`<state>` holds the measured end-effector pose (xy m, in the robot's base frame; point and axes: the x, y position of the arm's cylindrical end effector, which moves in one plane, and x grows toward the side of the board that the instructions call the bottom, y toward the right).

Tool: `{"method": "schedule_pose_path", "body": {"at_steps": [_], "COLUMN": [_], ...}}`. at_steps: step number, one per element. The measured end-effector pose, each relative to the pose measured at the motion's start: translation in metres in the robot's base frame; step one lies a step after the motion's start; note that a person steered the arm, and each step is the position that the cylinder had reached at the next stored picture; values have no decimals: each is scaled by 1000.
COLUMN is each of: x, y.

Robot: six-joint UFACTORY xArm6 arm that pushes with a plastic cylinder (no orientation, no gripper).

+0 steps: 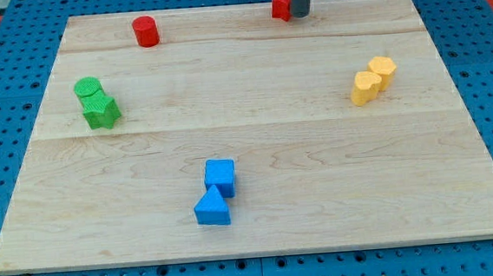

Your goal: Push red circle in to red star

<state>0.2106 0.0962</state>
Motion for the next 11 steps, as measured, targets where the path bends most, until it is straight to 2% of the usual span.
{"method": "schedule_pose_path", "body": {"at_steps": [1,4,5,6,7,9,11], "x": [-19,-18,25,72,101,90,98], "y": [2,4,7,-43,-145,-244,-245]}}
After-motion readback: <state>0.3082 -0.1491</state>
